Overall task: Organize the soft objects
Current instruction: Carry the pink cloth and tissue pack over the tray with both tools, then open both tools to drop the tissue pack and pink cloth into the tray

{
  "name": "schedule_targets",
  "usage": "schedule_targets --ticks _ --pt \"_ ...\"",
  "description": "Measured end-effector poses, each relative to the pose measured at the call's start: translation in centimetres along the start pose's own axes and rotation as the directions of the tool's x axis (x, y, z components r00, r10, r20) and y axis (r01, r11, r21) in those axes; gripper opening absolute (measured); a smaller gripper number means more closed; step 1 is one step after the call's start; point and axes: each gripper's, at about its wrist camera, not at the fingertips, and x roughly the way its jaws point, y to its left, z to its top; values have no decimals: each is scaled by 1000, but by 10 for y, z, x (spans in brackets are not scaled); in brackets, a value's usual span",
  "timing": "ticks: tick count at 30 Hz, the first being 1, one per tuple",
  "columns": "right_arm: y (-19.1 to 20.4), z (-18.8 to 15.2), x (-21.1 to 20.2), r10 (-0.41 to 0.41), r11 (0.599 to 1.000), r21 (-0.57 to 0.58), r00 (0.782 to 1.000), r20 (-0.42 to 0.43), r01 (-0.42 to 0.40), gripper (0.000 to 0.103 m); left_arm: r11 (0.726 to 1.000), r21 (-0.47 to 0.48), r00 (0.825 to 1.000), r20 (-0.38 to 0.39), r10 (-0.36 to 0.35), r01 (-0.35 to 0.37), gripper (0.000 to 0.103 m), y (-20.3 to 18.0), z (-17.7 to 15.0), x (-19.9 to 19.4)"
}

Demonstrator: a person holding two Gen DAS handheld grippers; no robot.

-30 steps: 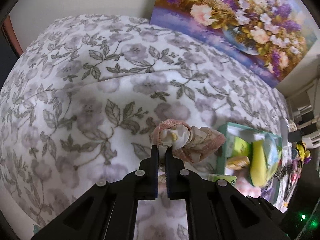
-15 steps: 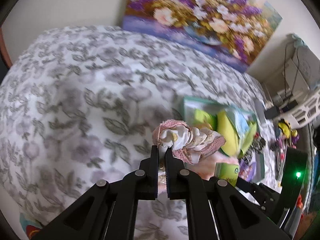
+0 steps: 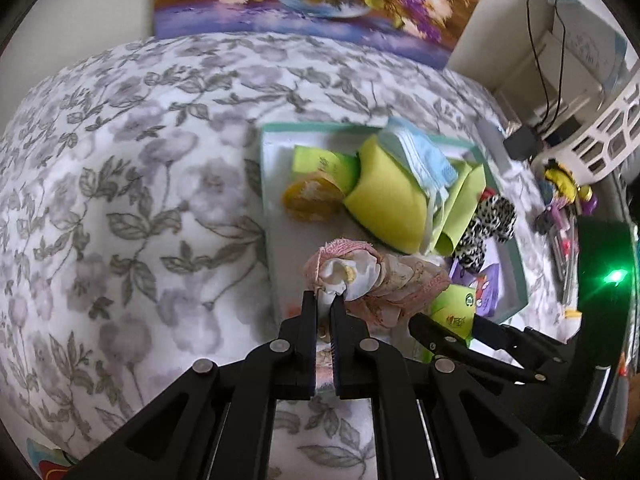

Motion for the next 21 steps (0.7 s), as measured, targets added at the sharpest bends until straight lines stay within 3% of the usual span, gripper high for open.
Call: schedule_targets --ticks 21 --pt "-10 8 18 21 1000 11 1000 -22 -21 53 999 -43 996 -92 -1 -3 8 3 2 45"
